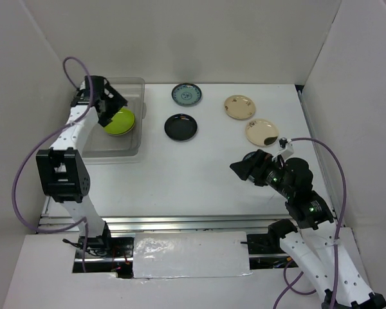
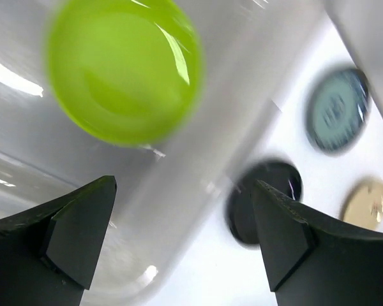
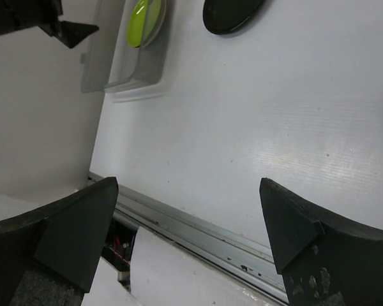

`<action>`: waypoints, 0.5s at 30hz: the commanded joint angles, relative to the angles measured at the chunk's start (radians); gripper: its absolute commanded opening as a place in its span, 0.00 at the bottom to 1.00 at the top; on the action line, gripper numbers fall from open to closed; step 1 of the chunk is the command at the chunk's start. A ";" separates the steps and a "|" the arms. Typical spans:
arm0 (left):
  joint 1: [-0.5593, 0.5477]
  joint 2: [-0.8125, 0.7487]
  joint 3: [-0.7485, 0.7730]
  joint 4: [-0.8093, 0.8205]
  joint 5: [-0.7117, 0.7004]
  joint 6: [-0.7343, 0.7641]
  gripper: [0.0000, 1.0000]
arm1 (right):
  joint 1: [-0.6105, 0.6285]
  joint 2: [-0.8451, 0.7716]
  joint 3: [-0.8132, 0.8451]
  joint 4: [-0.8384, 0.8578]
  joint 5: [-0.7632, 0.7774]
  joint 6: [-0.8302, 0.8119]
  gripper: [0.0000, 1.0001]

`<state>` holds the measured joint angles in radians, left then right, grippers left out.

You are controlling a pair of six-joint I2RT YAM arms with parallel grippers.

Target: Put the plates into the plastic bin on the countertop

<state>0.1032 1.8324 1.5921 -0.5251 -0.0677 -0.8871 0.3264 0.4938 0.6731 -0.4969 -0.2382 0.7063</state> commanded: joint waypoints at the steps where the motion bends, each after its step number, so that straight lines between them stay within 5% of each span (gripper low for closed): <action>1: -0.193 -0.143 -0.021 -0.056 -0.075 0.047 0.99 | -0.009 0.000 -0.018 0.083 -0.001 0.013 1.00; 7: -0.490 -0.269 -0.363 0.290 0.112 0.027 0.99 | -0.010 -0.038 0.020 -0.014 0.167 0.044 1.00; 15: -0.835 0.097 -0.227 0.571 0.350 0.030 0.99 | -0.013 -0.162 0.101 -0.170 0.385 0.113 1.00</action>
<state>-0.6521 1.8328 1.2884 -0.1280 0.1658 -0.8604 0.3195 0.3618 0.7128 -0.6086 0.0372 0.7891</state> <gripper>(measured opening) 0.993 0.997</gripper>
